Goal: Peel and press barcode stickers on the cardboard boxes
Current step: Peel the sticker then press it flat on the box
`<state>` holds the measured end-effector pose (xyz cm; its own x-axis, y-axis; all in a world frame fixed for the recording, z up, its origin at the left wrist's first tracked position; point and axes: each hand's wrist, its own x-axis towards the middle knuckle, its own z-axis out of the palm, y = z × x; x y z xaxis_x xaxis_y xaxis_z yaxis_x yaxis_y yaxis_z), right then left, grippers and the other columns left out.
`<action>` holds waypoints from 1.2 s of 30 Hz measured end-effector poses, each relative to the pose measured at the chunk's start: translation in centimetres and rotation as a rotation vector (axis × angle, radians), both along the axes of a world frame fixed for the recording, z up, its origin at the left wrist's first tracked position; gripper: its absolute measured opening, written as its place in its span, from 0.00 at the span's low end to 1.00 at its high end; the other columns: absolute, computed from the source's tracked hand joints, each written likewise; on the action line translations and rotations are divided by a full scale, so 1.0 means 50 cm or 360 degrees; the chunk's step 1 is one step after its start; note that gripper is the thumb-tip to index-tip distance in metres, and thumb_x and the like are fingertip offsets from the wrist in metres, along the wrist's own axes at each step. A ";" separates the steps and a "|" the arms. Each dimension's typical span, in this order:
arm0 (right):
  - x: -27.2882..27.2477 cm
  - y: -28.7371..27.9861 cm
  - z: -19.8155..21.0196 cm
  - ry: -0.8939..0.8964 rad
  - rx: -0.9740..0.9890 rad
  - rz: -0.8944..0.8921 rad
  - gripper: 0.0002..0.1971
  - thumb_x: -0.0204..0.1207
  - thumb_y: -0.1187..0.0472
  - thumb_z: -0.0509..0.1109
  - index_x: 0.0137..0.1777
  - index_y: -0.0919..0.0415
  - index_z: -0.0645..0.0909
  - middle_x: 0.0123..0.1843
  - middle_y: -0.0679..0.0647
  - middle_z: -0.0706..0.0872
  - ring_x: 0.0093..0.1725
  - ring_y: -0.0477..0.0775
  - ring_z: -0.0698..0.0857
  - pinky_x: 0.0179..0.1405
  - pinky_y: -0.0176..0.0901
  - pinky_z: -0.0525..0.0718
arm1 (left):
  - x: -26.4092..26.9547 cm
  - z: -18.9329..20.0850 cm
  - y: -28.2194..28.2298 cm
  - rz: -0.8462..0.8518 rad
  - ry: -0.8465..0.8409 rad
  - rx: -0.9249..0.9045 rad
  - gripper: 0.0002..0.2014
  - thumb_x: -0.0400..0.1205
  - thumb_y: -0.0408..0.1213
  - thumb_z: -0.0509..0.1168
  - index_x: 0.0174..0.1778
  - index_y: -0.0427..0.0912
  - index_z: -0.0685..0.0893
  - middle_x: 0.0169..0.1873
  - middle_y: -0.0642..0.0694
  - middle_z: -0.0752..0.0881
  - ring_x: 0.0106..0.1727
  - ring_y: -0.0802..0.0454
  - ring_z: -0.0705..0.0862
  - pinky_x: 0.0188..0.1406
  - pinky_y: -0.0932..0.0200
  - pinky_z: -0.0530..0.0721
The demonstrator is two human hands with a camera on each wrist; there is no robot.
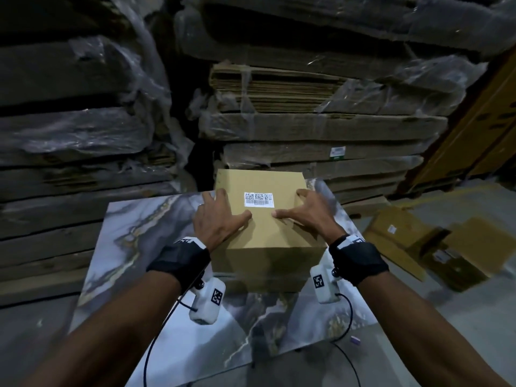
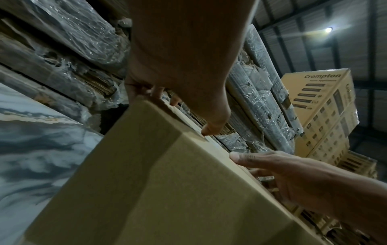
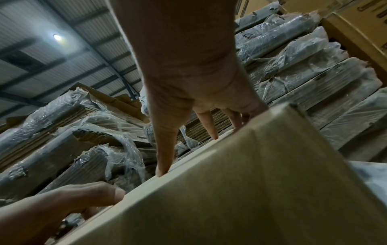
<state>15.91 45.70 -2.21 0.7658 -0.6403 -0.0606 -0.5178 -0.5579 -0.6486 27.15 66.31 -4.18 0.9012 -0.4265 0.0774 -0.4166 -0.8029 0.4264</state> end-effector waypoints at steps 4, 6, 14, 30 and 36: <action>0.005 -0.034 -0.005 0.0077 -0.0016 0.0092 0.56 0.52 0.32 0.89 0.78 0.58 0.75 0.69 0.58 0.84 0.63 0.57 0.83 0.63 0.54 0.86 | 0.000 -0.001 -0.005 0.0030 0.0039 0.0009 0.42 0.69 0.72 0.65 0.69 0.45 0.69 0.65 0.37 0.75 0.60 0.31 0.82 0.53 0.42 0.80; 0.013 -0.047 -0.004 0.0143 -0.0025 0.0156 0.58 0.50 0.30 0.88 0.80 0.55 0.74 0.73 0.58 0.81 0.63 0.57 0.82 0.57 0.54 0.89 | 0.001 0.003 -0.014 0.0056 0.0061 0.0037 0.43 0.69 0.71 0.67 0.71 0.45 0.68 0.66 0.36 0.73 0.63 0.30 0.80 0.57 0.41 0.80; 0.103 -0.049 0.043 0.0265 -0.0460 0.0768 0.31 0.74 0.43 0.81 0.71 0.62 0.84 0.65 0.62 0.88 0.63 0.61 0.85 0.54 0.47 0.81 | 0.026 0.039 -0.076 -0.0254 0.0237 0.0244 0.59 0.71 0.60 0.77 0.90 0.55 0.45 0.89 0.42 0.41 0.88 0.33 0.45 0.83 0.32 0.51; 0.147 -0.048 0.014 0.0135 -0.0486 0.0767 0.08 0.71 0.64 0.67 0.38 0.59 0.89 0.38 0.56 0.91 0.41 0.62 0.87 0.37 0.45 0.80 | 0.035 0.015 -0.068 -0.0300 0.0490 0.0259 0.69 0.62 0.64 0.79 0.89 0.58 0.36 0.88 0.49 0.33 0.88 0.41 0.31 0.84 0.31 0.40; 0.167 -0.022 0.034 0.0437 -0.0612 0.0744 0.12 0.75 0.68 0.62 0.30 0.58 0.72 0.37 0.59 0.82 0.38 0.64 0.81 0.31 0.45 0.71 | 0.027 0.025 -0.061 -0.0385 0.0517 0.0210 0.68 0.66 0.60 0.81 0.89 0.56 0.36 0.88 0.47 0.32 0.87 0.40 0.29 0.83 0.30 0.40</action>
